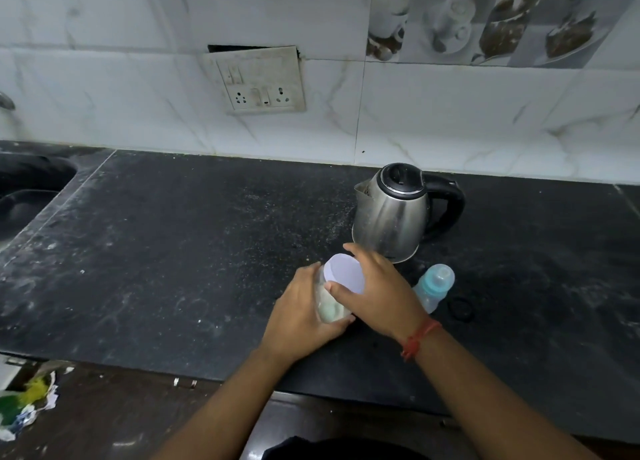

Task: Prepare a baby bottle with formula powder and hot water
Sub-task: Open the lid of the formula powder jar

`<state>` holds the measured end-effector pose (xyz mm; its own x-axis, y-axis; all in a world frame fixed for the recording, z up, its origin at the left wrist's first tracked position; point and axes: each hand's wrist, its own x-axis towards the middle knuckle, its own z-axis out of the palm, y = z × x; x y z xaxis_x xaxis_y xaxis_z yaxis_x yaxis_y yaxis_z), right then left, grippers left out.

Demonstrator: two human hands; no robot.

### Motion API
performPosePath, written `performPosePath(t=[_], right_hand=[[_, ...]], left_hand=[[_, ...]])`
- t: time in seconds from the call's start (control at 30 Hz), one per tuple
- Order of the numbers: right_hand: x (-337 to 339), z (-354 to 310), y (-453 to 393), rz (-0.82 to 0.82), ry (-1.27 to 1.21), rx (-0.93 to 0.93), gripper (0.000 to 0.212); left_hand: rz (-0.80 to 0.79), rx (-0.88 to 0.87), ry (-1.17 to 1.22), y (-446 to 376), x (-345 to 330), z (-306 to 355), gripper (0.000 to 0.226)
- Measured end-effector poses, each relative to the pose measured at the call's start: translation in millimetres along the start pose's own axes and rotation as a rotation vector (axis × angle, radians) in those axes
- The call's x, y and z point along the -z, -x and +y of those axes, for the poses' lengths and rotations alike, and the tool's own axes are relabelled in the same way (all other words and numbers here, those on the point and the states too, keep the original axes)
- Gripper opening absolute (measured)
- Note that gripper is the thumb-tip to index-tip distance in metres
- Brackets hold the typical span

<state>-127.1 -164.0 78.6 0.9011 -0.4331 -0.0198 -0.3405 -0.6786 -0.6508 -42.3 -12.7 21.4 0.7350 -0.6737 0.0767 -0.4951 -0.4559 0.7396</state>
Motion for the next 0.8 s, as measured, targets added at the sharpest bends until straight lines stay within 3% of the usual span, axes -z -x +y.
performPosePath(t=[0.13, 0.23, 0.4, 0.8], right_hand=[[16.9, 4.7, 2.5, -0.074, 0.199, -0.007, 0.071], [24.6, 11.6, 0.3, -0.029, 0.171, 0.004, 0.069], [41.4, 20.6, -3.3, -0.026, 0.126, 0.065, 0.083], [80.1, 17.5, -14.7, -0.12, 0.113, 0.332, 0.063]], left_hand=[[-0.013, -0.127, -0.04, -5.7, -5.7, 11.7, 0.094], [-0.044, -0.117, 0.016, -11.2, -8.3, 23.9, 0.09], [-0.067, -0.053, 0.072, -16.0, -7.5, 47.6, 0.076], [-0.04, -0.04, 0.08, -16.6, 6.3, 70.1, 0.088]])
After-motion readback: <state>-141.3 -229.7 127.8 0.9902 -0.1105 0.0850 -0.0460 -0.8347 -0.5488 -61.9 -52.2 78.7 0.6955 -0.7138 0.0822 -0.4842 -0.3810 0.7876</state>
